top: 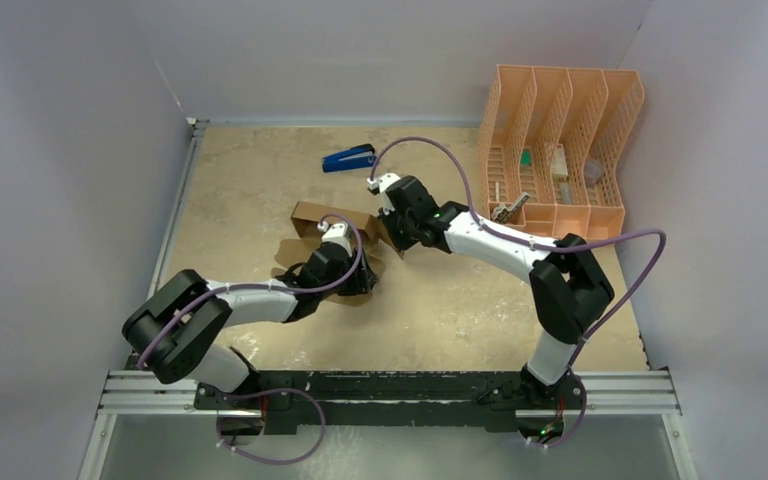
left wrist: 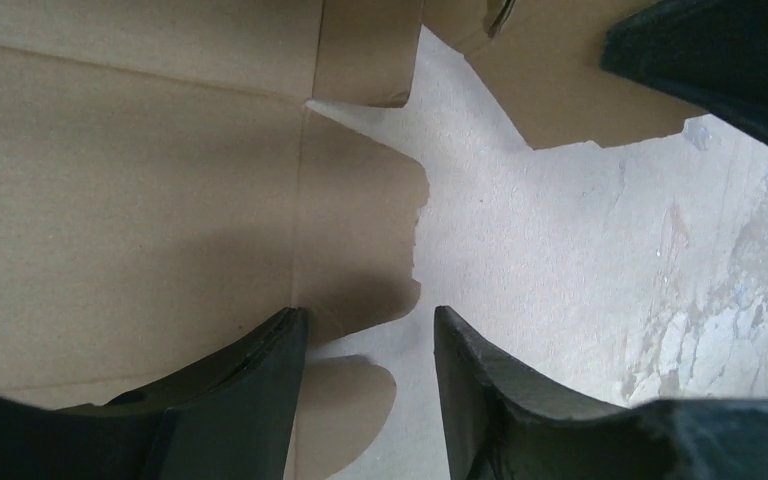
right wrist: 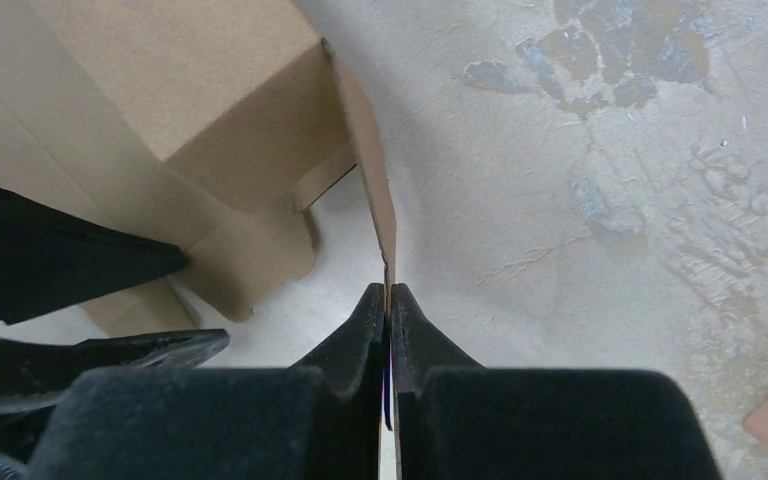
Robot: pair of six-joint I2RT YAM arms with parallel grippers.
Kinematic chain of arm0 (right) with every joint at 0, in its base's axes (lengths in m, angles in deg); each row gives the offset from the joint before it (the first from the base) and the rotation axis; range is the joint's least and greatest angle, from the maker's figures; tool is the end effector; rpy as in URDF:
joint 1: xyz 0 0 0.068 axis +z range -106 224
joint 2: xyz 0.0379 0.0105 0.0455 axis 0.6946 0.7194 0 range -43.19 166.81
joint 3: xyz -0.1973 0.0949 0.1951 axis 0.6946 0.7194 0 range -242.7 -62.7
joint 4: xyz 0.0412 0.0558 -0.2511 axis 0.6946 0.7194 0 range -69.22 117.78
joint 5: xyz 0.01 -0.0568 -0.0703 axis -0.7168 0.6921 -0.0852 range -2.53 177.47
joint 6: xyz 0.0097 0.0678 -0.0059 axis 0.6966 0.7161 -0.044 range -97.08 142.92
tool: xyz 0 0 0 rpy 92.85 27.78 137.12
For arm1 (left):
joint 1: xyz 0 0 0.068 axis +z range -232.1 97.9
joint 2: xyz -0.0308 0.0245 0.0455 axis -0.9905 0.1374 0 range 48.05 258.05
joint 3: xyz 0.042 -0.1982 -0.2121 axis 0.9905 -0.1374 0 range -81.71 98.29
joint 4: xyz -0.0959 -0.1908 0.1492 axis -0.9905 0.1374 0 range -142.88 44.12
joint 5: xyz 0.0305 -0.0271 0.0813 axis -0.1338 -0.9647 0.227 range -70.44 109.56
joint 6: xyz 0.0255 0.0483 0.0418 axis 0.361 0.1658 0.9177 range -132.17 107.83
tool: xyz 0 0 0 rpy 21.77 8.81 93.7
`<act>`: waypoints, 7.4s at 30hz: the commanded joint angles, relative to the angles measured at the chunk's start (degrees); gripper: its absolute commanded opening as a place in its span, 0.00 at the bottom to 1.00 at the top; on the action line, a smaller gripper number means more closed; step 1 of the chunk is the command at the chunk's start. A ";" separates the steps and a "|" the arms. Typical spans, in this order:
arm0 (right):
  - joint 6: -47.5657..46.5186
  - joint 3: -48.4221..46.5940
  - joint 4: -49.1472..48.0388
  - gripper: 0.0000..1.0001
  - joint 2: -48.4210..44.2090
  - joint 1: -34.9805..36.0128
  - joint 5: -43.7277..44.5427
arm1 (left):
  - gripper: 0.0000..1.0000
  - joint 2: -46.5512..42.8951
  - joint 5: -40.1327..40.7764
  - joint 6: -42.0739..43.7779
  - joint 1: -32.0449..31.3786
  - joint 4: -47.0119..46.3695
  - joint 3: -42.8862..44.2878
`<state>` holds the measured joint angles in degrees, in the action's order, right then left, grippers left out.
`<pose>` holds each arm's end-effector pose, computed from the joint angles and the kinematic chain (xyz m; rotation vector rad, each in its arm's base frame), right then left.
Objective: Fold the paper box
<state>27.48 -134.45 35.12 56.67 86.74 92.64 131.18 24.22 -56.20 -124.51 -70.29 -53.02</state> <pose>0.3029 0.2730 0.2450 -0.7178 2.2156 0.3152 0.2096 -0.1855 0.1550 -0.0798 2.3161 -0.7218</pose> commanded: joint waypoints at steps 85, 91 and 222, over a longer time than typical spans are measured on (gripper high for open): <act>20.80 -14.44 5.55 0.00 6.72 9.40 11.63 | 0.43 5.73 -19.07 13.57 40.03 29.56 29.25; 27.70 -20.43 12.66 0.00 9.48 8.03 10.69 | 0.42 1.47 -21.59 9.79 39.90 26.83 23.99; 3.20 6.19 -29.77 0.52 2.41 -2.16 -31.75 | 0.33 -9.44 -22.21 11.33 43.30 28.53 13.80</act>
<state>32.81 -126.89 7.80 60.65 84.38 59.48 121.46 1.10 -47.28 -81.00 -43.27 -40.98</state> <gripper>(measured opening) 0.522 0.331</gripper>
